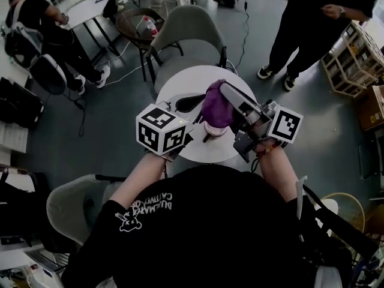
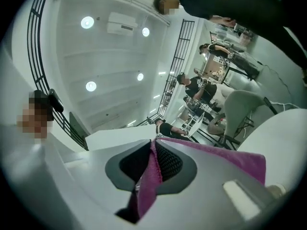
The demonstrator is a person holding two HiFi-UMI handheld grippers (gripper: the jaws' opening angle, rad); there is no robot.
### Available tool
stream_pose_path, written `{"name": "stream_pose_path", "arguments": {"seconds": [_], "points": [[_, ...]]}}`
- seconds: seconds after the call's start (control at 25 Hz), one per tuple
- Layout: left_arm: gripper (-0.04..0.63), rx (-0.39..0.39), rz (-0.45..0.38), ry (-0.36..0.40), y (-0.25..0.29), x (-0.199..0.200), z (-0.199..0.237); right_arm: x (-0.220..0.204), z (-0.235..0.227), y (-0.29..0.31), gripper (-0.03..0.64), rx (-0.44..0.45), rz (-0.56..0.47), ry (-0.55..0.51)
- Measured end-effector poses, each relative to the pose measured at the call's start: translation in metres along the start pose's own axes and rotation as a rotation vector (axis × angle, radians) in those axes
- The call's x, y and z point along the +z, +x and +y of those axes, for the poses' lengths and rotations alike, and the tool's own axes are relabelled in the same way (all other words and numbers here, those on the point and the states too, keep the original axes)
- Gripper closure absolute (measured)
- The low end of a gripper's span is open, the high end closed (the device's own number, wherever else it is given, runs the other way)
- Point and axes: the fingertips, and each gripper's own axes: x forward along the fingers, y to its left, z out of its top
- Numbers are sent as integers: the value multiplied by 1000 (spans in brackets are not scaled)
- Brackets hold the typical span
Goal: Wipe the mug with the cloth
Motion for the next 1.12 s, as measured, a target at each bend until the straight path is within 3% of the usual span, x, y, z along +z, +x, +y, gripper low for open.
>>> {"name": "stream_pose_path", "arguments": {"seconds": [0.32, 1.12], "points": [[591, -63, -138, -50, -48, 38, -19, -5, 44, 16, 588, -55, -1, -147], [591, -133, -119, -76, -68, 45, -14, -22, 47, 36, 588, -183, 48, -250]]}}
